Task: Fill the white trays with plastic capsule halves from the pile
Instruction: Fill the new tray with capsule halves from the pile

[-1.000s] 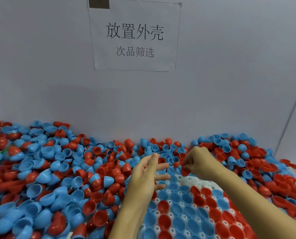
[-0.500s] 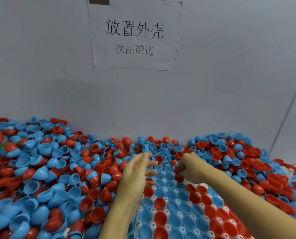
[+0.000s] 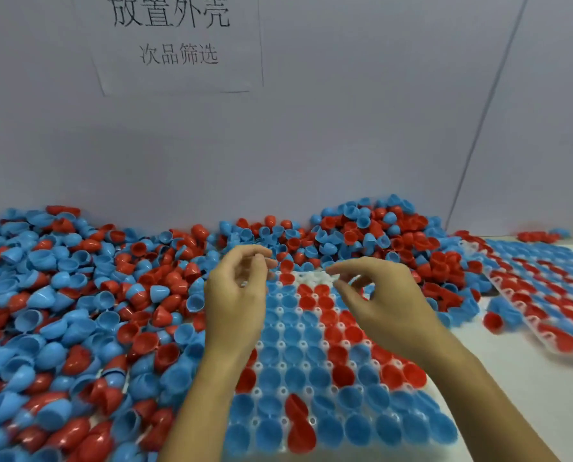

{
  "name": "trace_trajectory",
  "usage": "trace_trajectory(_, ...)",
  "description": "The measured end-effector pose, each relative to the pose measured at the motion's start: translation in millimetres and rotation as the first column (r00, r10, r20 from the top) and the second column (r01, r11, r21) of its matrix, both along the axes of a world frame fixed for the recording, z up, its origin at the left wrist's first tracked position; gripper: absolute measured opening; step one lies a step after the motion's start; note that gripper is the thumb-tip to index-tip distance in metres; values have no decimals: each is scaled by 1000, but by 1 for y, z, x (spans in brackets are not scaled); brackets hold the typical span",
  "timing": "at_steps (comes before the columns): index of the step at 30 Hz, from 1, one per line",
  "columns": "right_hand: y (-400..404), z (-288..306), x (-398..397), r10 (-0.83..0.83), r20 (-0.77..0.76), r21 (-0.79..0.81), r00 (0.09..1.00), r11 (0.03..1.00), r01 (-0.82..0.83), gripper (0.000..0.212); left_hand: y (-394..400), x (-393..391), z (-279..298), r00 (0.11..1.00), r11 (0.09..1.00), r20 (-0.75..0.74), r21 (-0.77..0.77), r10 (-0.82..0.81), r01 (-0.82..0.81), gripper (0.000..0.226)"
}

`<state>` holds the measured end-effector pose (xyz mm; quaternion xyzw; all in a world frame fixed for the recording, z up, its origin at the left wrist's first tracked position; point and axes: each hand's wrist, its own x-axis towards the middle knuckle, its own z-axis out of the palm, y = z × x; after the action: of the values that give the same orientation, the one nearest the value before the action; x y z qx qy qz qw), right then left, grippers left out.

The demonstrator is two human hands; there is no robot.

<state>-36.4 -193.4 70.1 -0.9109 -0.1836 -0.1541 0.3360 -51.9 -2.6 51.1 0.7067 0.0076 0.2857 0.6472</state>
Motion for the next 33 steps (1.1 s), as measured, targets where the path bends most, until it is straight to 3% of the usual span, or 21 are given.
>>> trace_trajectory(2, -10, -9, -27, 14, -21, 42, 1000, 999, -13, 23, -12, -16, 2, 999, 991, 10, 126, -37, 36, 24)
trace_trajectory(5, -24, -26, -56, 48, -19, -15, 999, 999, -49, 19, -17, -39, 0, 989, 919, -42, 364, -143, 148, 26)
trace_trajectory(10, -25, -58, -78, 76, -41, -124, 996, 989, -80, 21, -13, -76, -29, 962, 639, -225, 719, -158, 273, 10)
trace_trajectory(14, -10, -66, -85, 120, -43, -200, 992, 972, -126, 26, -10, -89, -47, 924, 473, -370, 800, -94, 368, 16)
trace_trajectory(21, 0, -73, -85, 138, -3, -352, 990, 927, -130, 23, -4, -100, -55, 903, 529, -430, 765, -8, 369, 17)
trace_trajectory(25, 2, -72, -85, 130, 11, -374, 991, 920, -116, 21, -6, -97, -55, 919, 461, -390, 808, -49, 367, 18)
trace_trajectory(27, 1, -70, -86, 115, 8, -343, 993, 933, -105, 22, -7, -93, -52, 933, 433, -354, 831, -69, 348, 19)
trace_trajectory(33, -52, -59, -84, -67, -50, -138, 997, 989, 59, 25, -19, -91, -43, 947, 470, -278, 822, -161, 322, 31)
